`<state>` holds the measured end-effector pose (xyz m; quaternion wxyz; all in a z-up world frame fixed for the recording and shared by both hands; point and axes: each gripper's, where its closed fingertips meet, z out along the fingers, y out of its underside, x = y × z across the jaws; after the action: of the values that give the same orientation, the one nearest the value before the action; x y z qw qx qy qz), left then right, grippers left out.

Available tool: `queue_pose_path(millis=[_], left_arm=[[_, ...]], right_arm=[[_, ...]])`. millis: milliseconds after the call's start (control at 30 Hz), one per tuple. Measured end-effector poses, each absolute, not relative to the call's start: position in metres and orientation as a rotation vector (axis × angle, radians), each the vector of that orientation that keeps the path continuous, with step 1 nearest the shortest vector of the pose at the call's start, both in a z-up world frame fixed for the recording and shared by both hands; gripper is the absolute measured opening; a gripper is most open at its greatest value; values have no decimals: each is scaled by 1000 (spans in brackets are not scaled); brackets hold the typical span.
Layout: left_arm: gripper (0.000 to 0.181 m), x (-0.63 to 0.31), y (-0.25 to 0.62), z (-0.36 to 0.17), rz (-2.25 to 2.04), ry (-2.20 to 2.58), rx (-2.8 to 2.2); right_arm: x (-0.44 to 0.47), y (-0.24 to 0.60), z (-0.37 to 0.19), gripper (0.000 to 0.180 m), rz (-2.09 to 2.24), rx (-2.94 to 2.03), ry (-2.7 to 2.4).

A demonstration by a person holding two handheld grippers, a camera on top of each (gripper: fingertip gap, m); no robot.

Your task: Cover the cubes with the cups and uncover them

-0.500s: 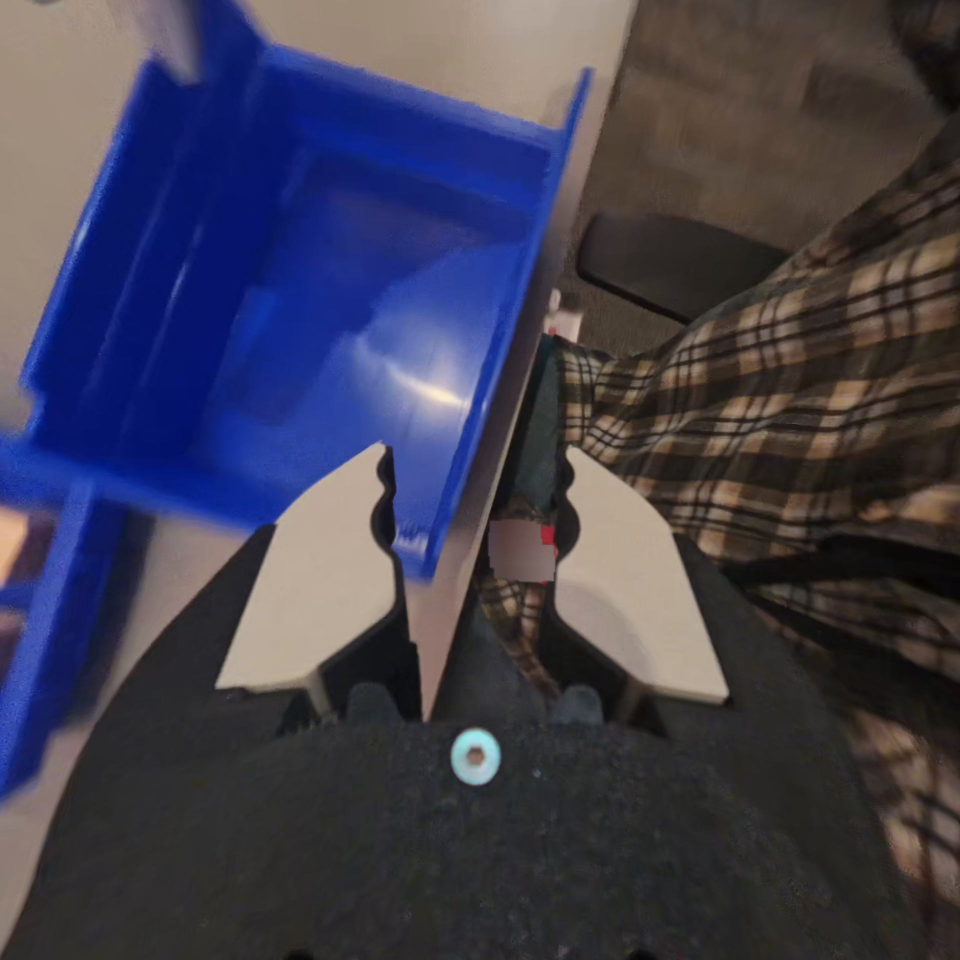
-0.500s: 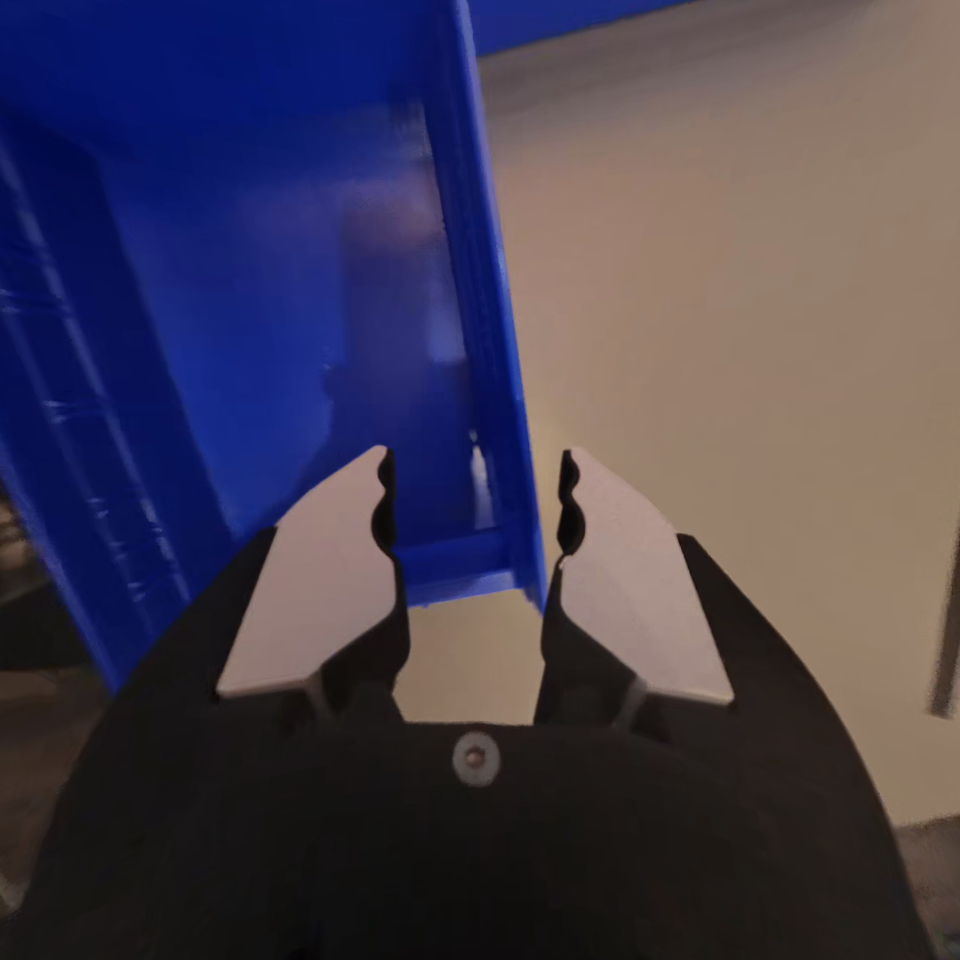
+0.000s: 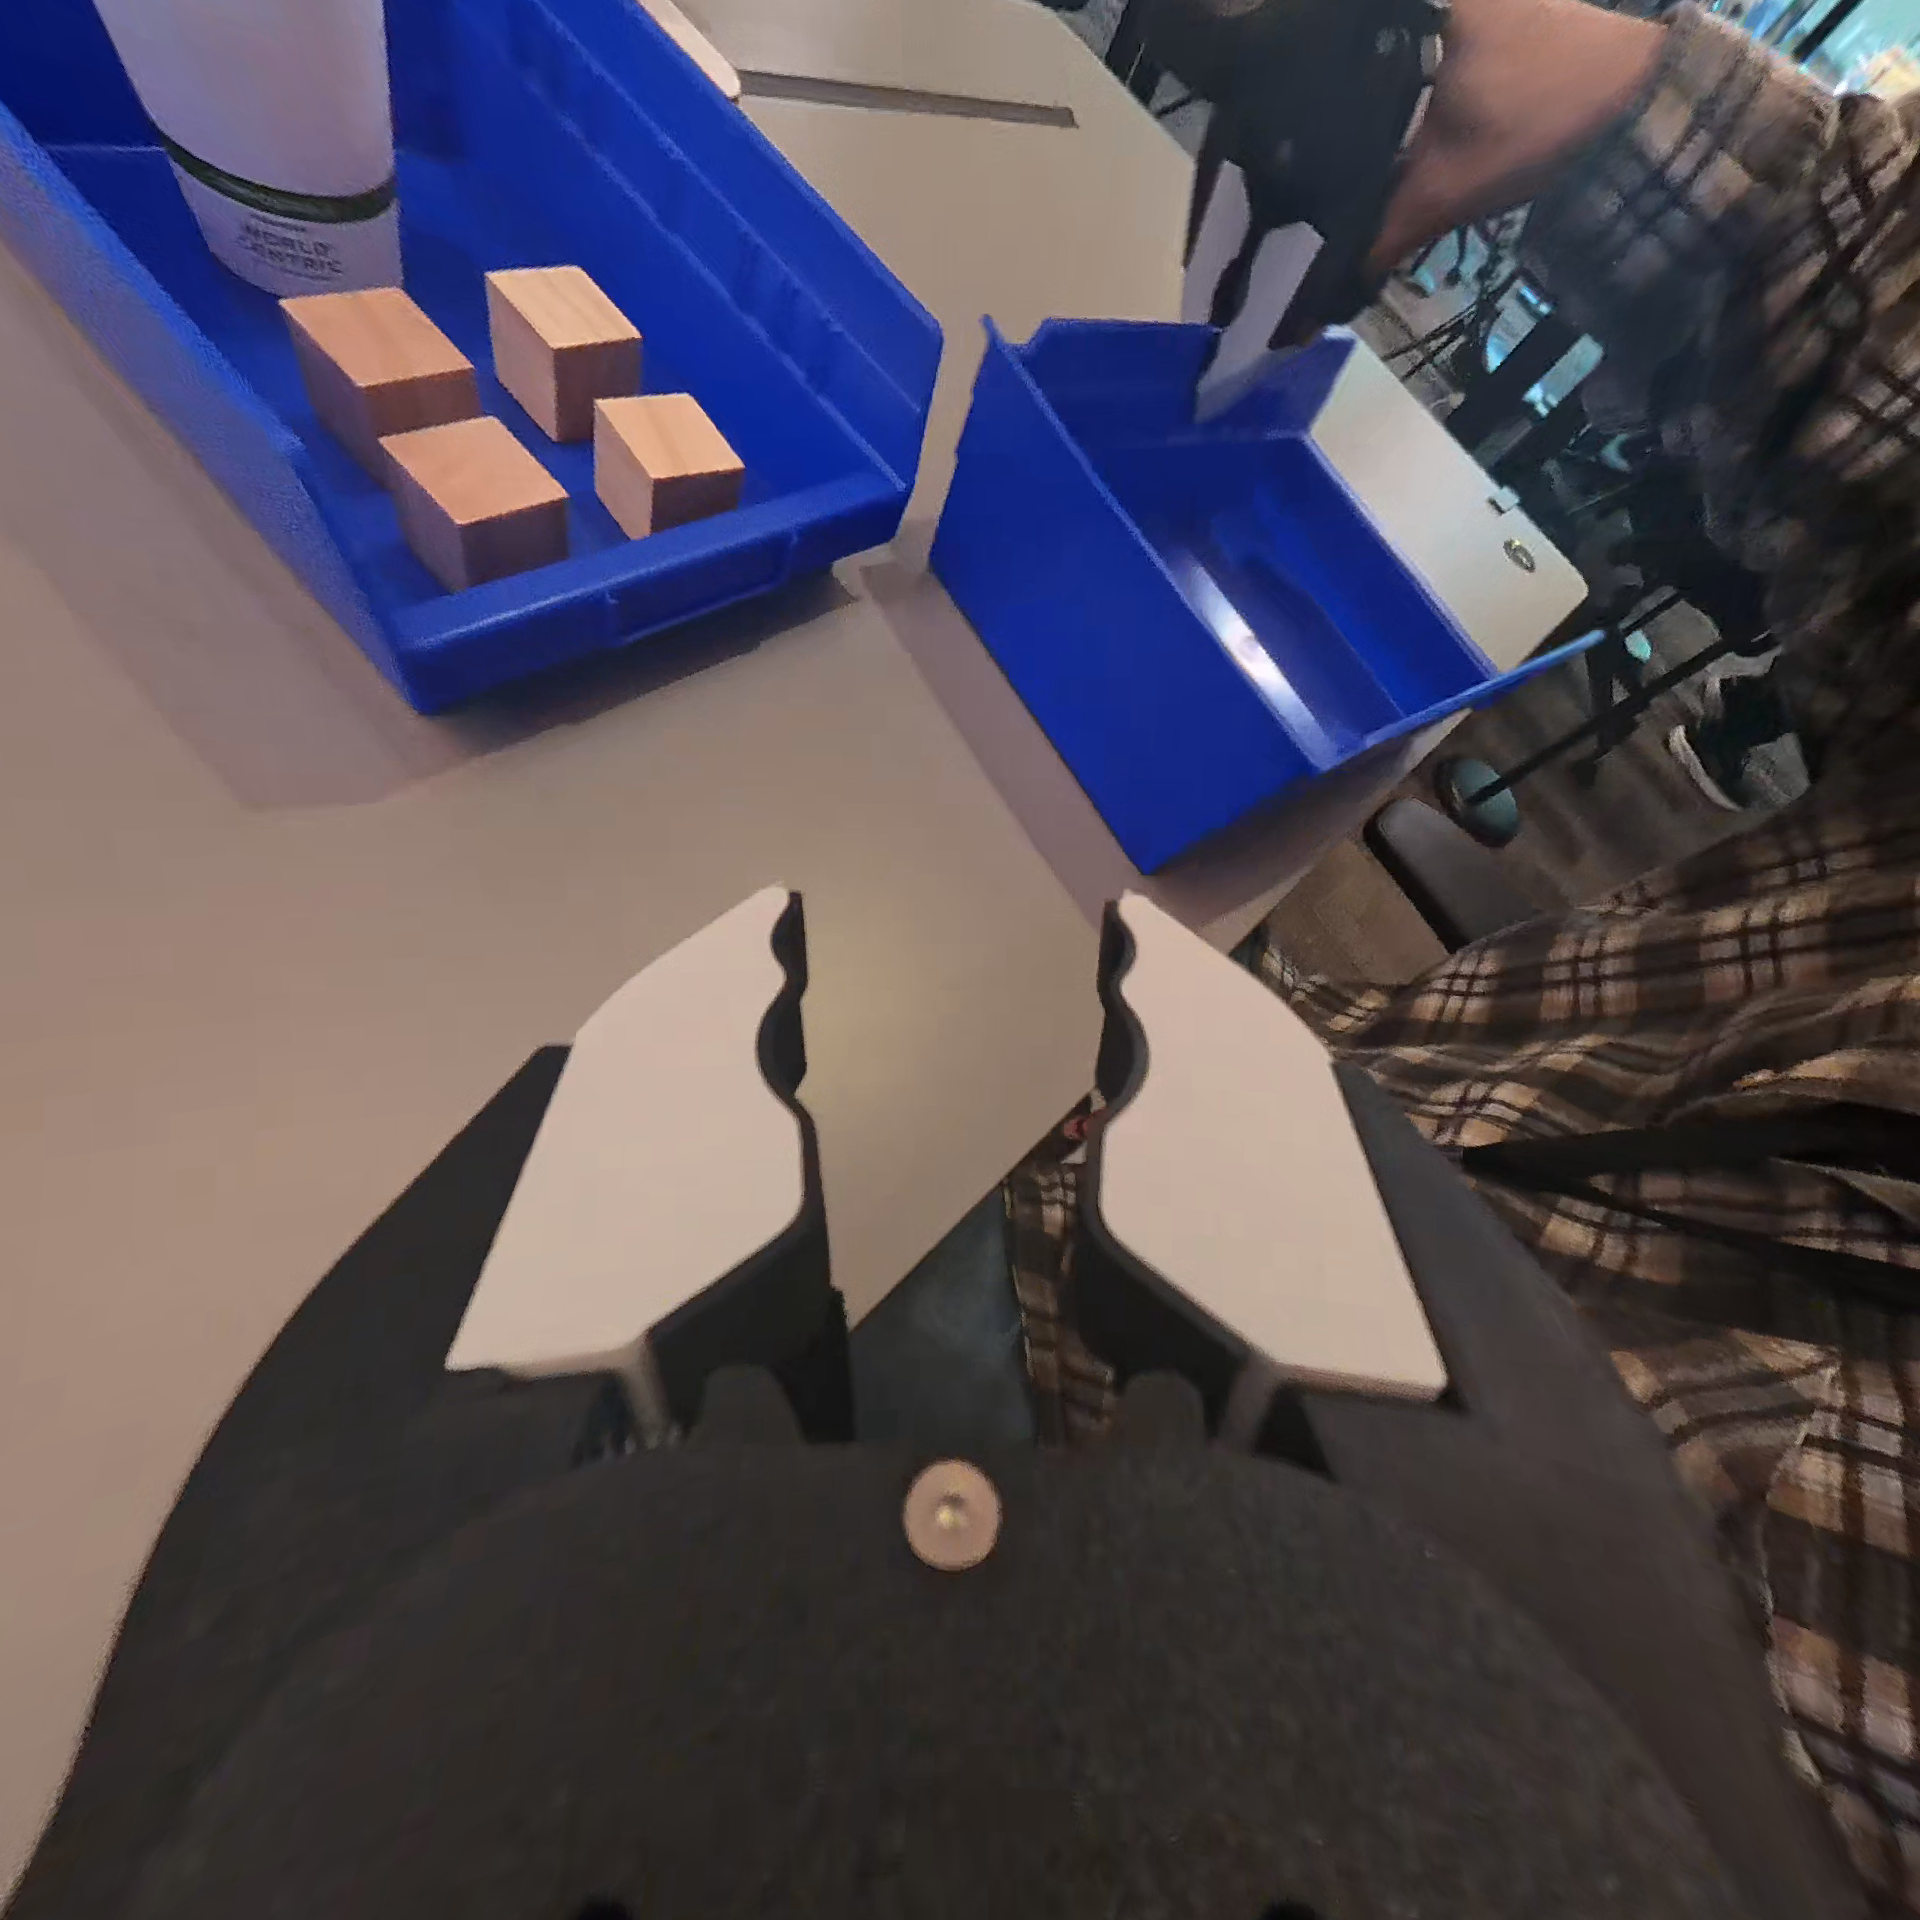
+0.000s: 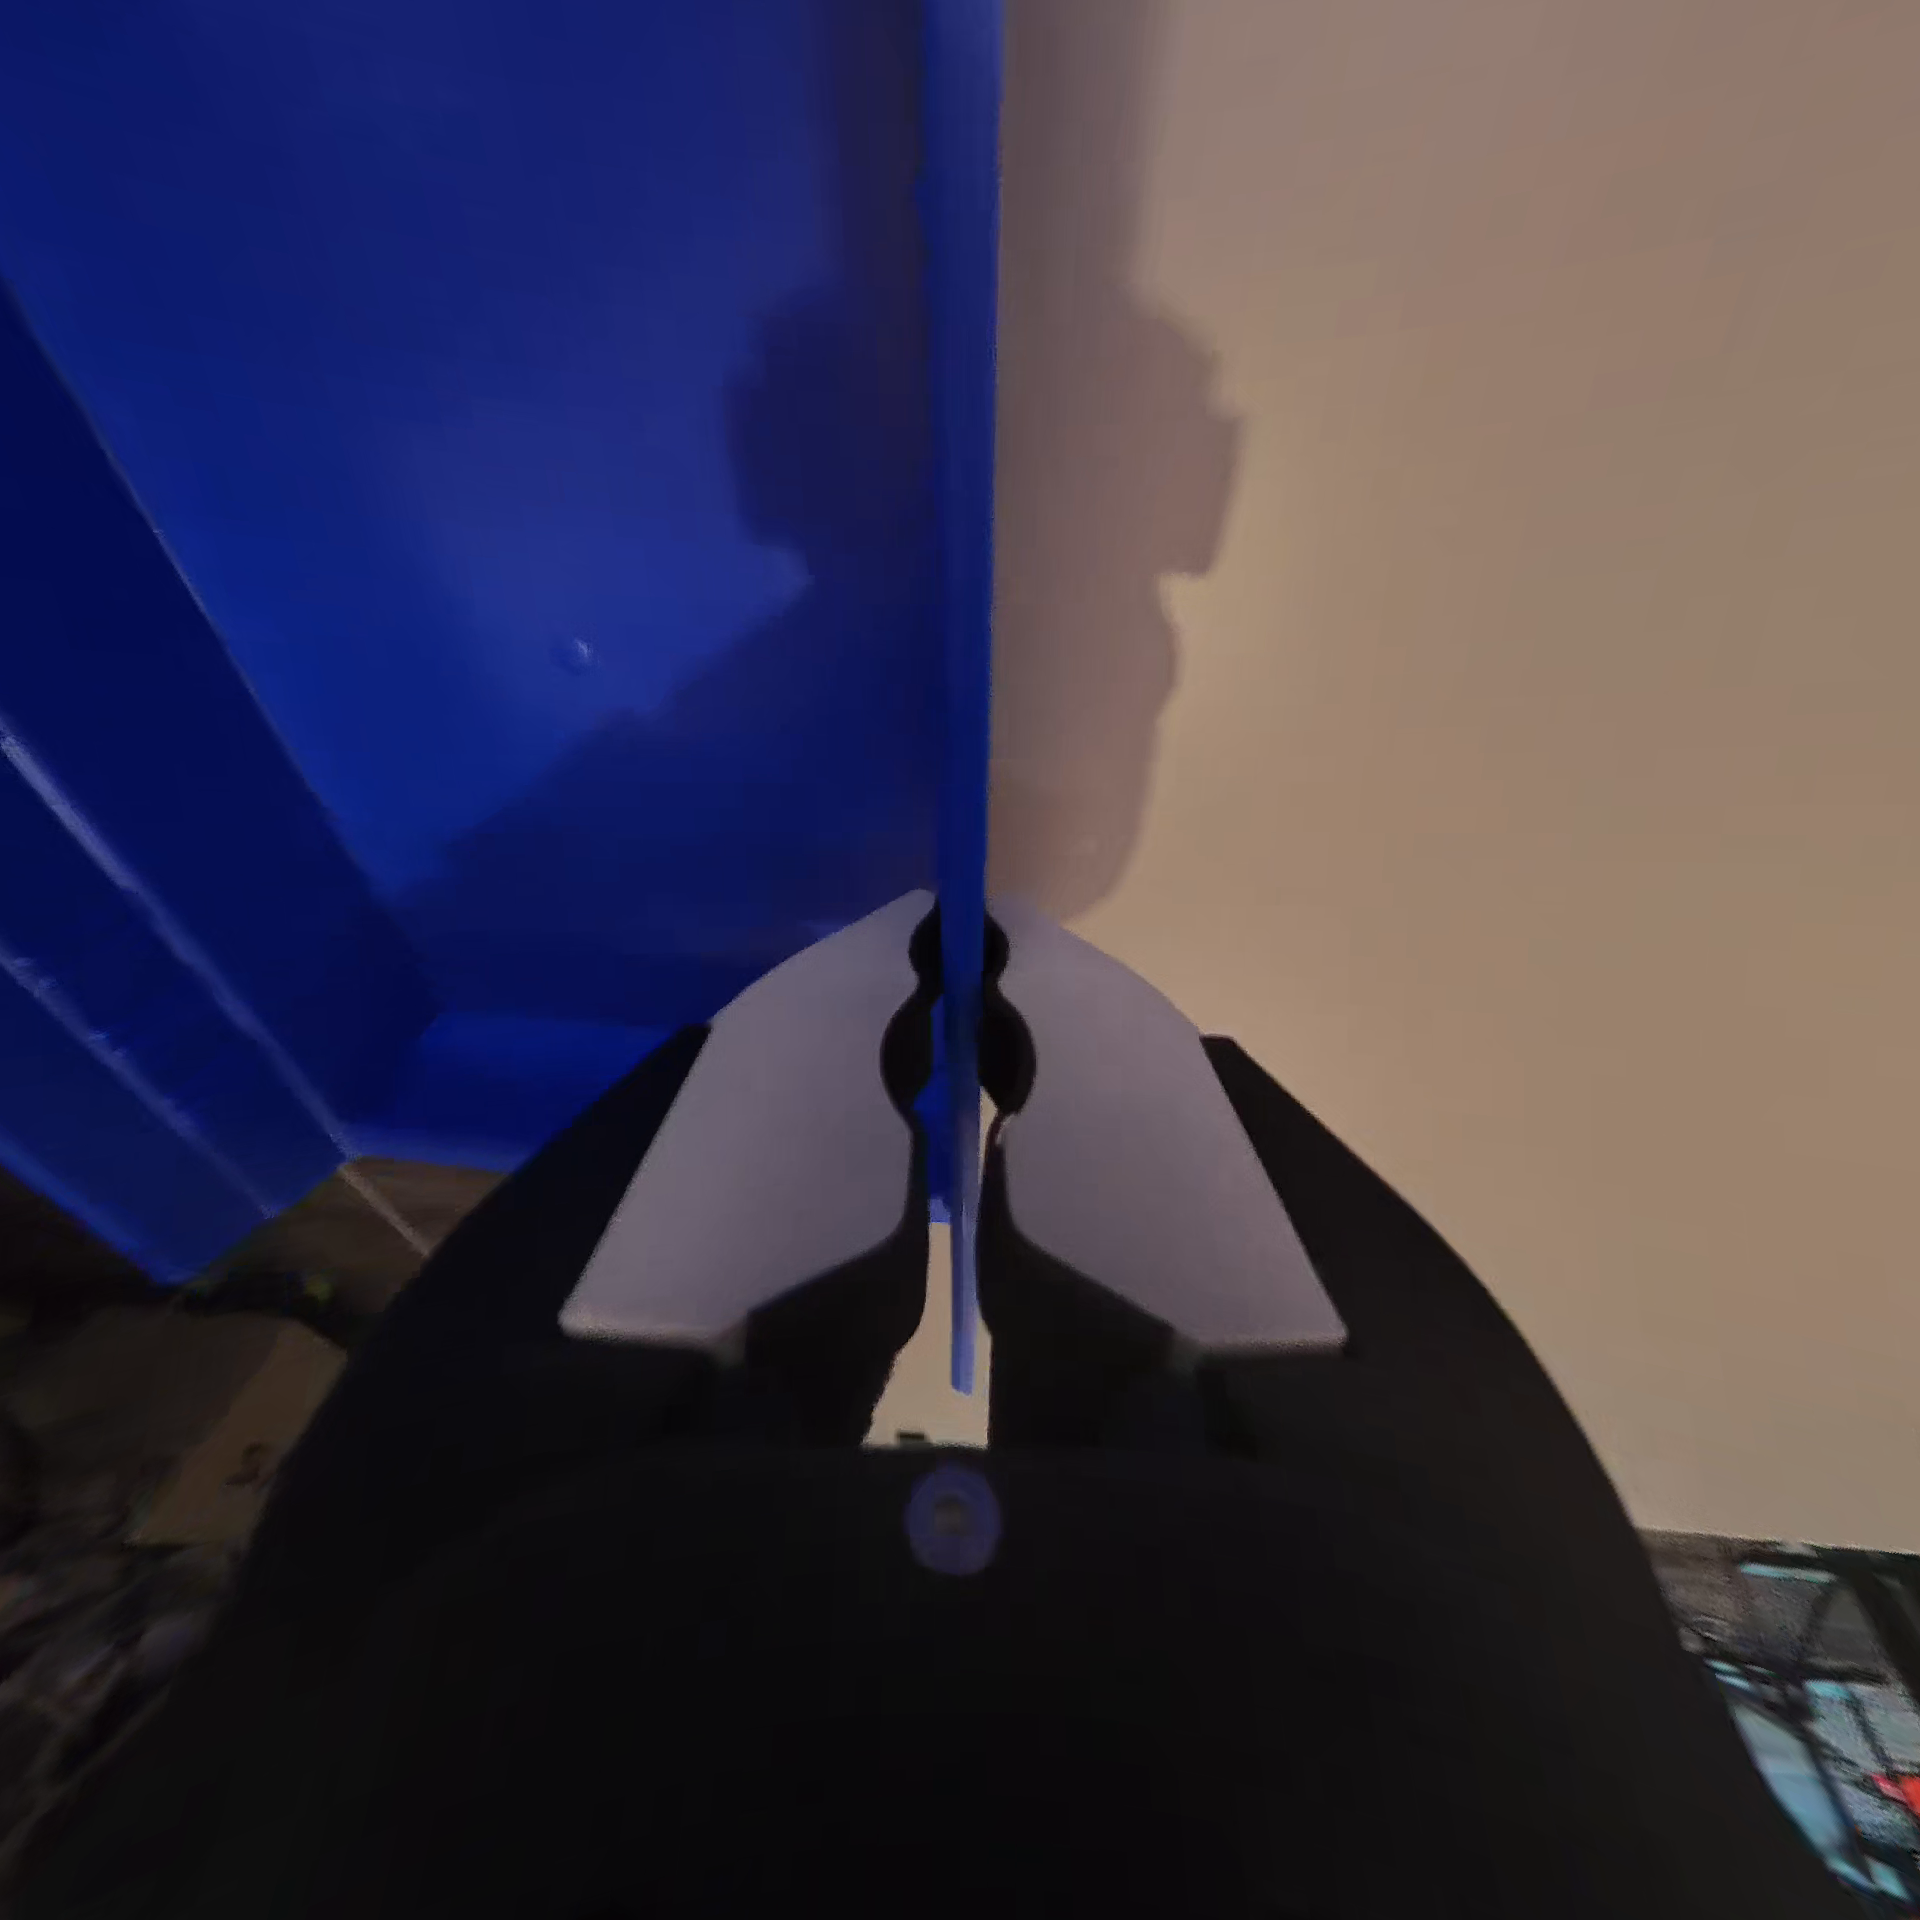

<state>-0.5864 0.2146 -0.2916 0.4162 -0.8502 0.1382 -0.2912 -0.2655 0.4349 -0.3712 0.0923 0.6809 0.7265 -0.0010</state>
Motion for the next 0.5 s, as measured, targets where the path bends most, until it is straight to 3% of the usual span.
queue_pose_path(millis=[33,233,500], left_arm=[[52,-587,216,-294,-740,345,-2130],[49,-575,229,-316,-865,363,-2143],[40,-565,253,-305,-896,384,-2100]], right_arm=[[-253,436,-371,2,-26,2051,2117],[-148,463,-372,2,-76,2358,1763],[12,511,-373,3,-168,2824,1040]])
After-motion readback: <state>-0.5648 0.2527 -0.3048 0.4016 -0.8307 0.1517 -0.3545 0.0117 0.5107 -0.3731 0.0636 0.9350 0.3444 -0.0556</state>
